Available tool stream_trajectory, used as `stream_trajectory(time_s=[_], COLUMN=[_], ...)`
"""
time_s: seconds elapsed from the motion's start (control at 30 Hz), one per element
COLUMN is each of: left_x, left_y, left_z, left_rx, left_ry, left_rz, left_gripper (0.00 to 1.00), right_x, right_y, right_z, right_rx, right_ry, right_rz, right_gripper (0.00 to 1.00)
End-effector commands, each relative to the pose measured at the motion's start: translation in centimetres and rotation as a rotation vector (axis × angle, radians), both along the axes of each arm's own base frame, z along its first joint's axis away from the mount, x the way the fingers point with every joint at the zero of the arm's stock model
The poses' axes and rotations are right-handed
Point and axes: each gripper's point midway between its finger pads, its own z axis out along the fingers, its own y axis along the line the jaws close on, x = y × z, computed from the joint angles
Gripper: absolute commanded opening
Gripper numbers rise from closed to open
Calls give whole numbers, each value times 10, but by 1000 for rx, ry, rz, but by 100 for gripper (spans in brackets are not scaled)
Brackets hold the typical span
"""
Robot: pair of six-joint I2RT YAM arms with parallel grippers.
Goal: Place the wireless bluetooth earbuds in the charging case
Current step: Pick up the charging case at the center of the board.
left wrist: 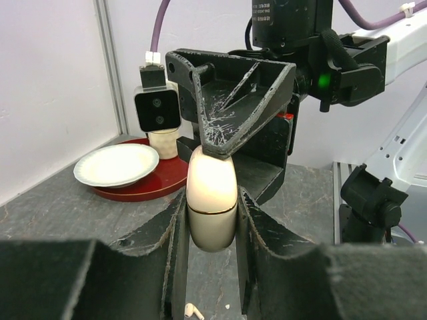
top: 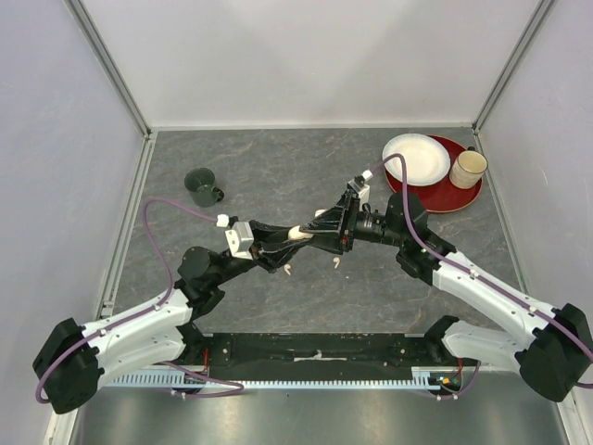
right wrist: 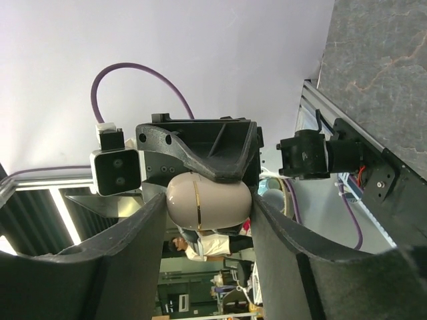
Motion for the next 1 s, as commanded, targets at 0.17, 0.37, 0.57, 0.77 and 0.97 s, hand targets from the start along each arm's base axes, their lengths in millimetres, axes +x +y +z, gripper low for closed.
stream_trajectory(time_s=[0.17,0.37,0.57,0.77,0.97], left_x=[-7,-5,-4,-4,0], left_y=[-1,0,-3,-5,-6], left_z=[32,33,35,38,38], left_rx=[-73,-103,-122,-135,-139], left_ry=[-87,-73,-63,-62,-51], left_rz=[-27,-20,-31,-45,-35], left_gripper=[2,11,19,12,2], right_x=[-3,-3,-2,-2,-2], right_y=[1,0,0,2,2], right_z=[19,19,18,18,14], right_rx=[97,142,162,163,148], right_ry=[0,41,58,60,48], right_rz=[17,12,9,14,12], right_gripper=[41,23,20,20,42])
